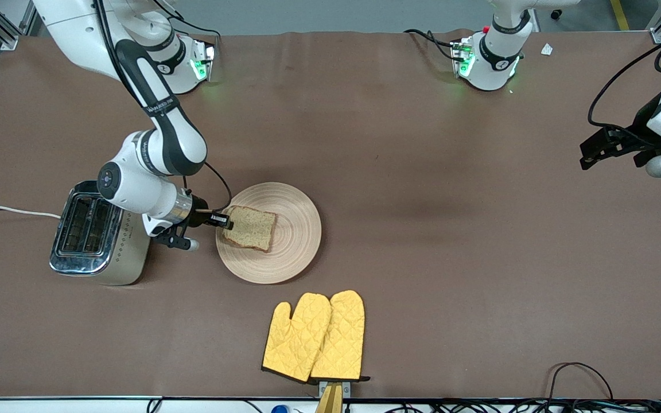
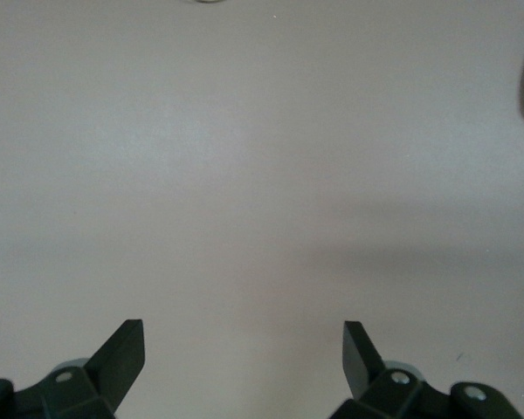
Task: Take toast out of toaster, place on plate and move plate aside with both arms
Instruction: 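Carry the bread over the wooden plate and lower it with the right gripper, then release the bread and withdraw the right gripper while the left gripper reaches in, then move the left gripper to the rim of the wooden plate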
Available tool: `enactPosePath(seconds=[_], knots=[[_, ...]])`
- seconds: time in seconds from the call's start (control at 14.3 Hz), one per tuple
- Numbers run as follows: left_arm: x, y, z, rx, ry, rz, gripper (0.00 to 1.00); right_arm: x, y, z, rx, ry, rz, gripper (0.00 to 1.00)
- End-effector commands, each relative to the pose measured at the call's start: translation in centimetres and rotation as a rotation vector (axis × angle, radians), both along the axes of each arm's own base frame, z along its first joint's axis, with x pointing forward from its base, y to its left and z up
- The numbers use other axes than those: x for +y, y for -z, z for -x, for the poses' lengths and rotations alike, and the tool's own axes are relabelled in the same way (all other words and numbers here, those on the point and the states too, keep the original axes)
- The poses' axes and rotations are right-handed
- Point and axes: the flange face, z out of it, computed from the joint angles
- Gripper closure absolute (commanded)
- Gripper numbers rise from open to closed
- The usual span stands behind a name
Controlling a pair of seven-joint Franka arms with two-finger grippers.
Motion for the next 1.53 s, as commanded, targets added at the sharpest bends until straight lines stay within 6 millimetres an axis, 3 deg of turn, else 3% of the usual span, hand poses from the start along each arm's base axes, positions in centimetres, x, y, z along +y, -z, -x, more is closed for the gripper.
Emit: enactPosePath(seconds=[0.0, 0.07, 0.35, 0.49, 0.63, 0.91, 1.26, 1.47], knots=[[0.4, -0.2, -0.2, 0.008, 0.004, -0.003, 0.00, -1.7, -0.4, 0.6, 0.004, -0.007, -0.014, 0.11], [0.4, -0.2, -0.2, 0.010, 0.004, -0.002, 0.00, -2.2, -0.5, 0.6, 0.013, -0.001, -0.017, 0.00], [0.6, 0.2, -0.1, 0.027, -0.001, 0.000, 0.00, -3.7, -2.4, 0.2, 0.019, -0.011, -0.016, 0.00], [0.2, 1.0, -0.3, 0.054, -0.001, 0.045, 0.00, -4.9, -4.1, -0.3, 0.001, -0.054, 0.034, 0.00], [-0.8, 3.4, -0.8, 0.130, 0.021, 0.144, 0.00, -7.2, -7.8, -1.1, -0.004, -0.103, 0.091, 0.00], [-3.7, 10.0, -3.3, 0.257, 0.008, 0.338, 0.00, -12.5, -16.7, -2.7, 0.001, -0.177, 0.240, 0.00], [-11.8, 22.0, -6.4, 0.392, -0.007, 0.544, 0.00, -18.3, -27.0, -1.4, -0.101, -0.242, 0.370, 0.00], [-16.8, 28.5, -6.9, 0.416, 0.025, 0.639, 0.00, -23.4, -32.7, -0.3, -0.080, -0.260, 0.377, 0.00]])
